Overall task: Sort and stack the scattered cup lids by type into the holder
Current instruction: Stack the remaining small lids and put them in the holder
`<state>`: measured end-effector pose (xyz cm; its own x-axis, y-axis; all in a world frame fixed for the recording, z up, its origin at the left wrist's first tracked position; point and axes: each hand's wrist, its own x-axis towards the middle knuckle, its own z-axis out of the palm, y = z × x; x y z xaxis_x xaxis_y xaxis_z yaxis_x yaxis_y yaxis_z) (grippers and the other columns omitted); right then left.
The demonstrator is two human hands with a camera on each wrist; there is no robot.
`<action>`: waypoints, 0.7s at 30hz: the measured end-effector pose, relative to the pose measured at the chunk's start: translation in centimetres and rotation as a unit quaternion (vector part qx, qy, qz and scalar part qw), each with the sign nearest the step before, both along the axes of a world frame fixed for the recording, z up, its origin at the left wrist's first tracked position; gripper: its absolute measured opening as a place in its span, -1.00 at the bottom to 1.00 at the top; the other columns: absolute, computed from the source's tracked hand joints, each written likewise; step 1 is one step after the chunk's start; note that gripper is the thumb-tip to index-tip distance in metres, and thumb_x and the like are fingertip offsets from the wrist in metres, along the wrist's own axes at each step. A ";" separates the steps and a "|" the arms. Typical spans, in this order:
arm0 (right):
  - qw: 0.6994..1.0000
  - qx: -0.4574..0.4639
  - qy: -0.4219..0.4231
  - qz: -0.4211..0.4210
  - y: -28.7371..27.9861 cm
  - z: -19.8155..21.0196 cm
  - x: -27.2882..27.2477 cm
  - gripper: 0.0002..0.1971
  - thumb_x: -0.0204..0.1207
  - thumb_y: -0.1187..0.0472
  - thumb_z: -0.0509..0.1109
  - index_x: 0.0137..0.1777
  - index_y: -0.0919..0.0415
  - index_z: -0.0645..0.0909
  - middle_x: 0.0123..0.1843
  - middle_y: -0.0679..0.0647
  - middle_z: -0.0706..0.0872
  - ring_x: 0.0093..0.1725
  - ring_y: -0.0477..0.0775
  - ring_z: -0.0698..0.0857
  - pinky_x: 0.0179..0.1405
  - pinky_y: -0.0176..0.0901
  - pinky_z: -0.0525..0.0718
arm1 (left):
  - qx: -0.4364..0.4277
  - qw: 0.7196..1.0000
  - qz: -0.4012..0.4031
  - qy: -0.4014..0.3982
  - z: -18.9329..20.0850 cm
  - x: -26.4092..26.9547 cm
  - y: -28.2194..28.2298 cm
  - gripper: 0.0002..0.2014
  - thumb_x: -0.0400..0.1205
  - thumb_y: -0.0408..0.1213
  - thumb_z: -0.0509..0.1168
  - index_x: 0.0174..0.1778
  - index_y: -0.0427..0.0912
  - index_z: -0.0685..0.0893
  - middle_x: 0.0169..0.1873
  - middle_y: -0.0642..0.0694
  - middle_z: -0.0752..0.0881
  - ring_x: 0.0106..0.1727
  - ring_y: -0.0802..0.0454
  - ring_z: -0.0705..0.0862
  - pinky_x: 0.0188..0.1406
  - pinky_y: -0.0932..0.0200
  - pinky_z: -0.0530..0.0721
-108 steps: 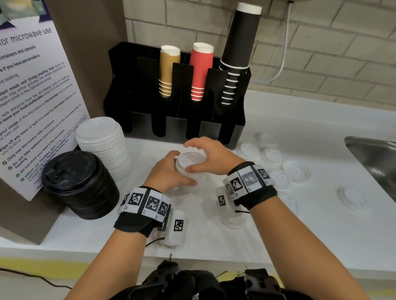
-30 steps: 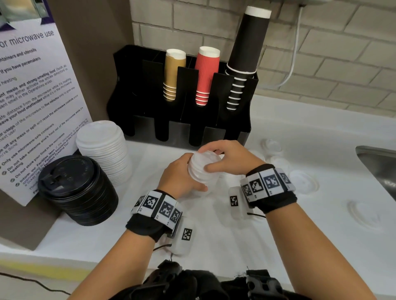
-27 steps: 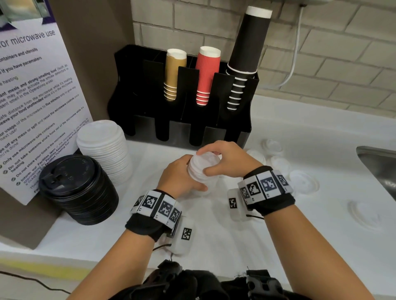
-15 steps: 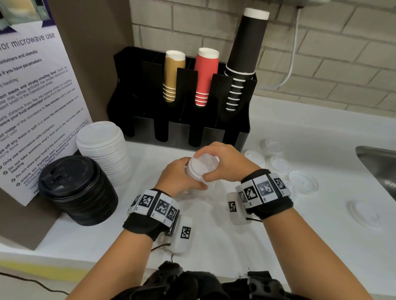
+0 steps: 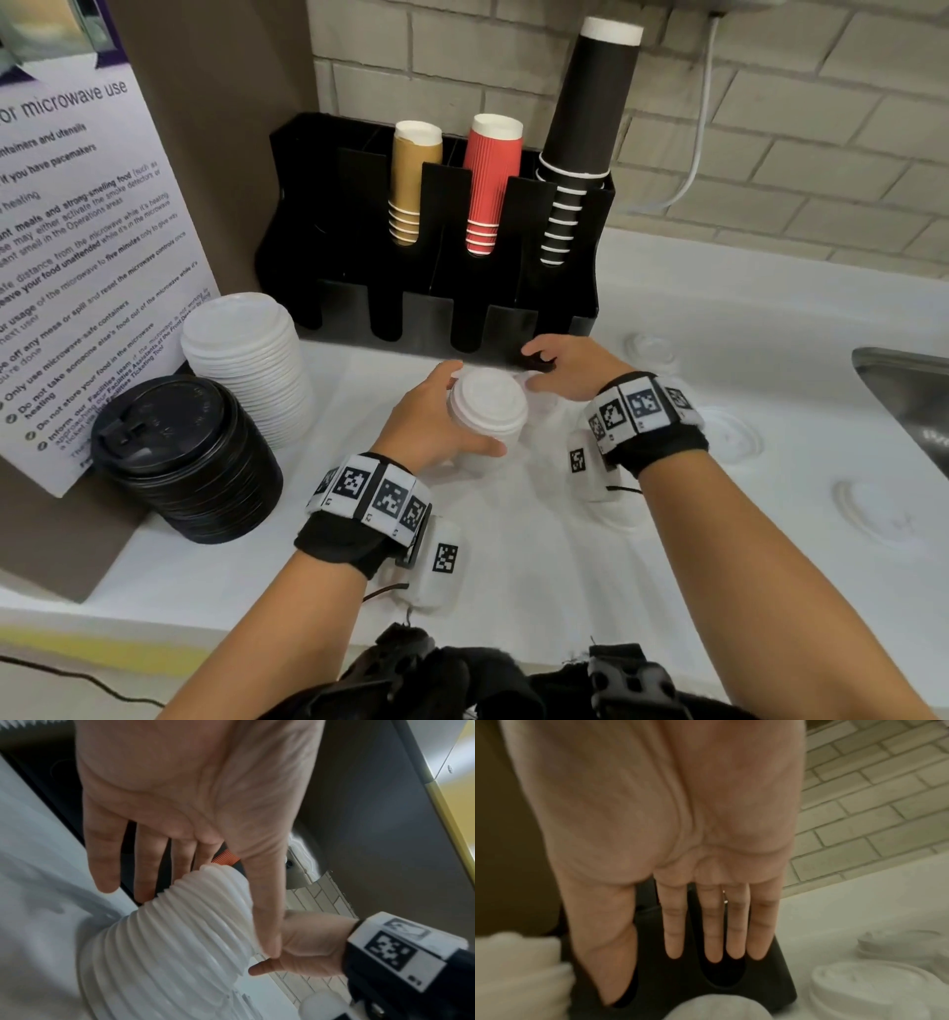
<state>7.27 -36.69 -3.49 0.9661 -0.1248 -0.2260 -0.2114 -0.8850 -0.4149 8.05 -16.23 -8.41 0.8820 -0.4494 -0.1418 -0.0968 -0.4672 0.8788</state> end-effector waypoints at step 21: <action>0.982 0.166 -0.088 -0.012 0.8 1.6 -1.4 -0.61 0.50 0.02 0.41 0.32 -0.17 0.48 0.01 -0.10 0.62 0.02 -0.08 0.64 -0.15 -0.32 0.55 | -0.039 0.999 -0.006 -0.038 0.0 0.4 0.3 -0.20 0.28 -0.19 0.68 0.45 -0.04 0.53 0.28 0.05 0.61 0.26 0.03 0.57 0.29 0.07 0.57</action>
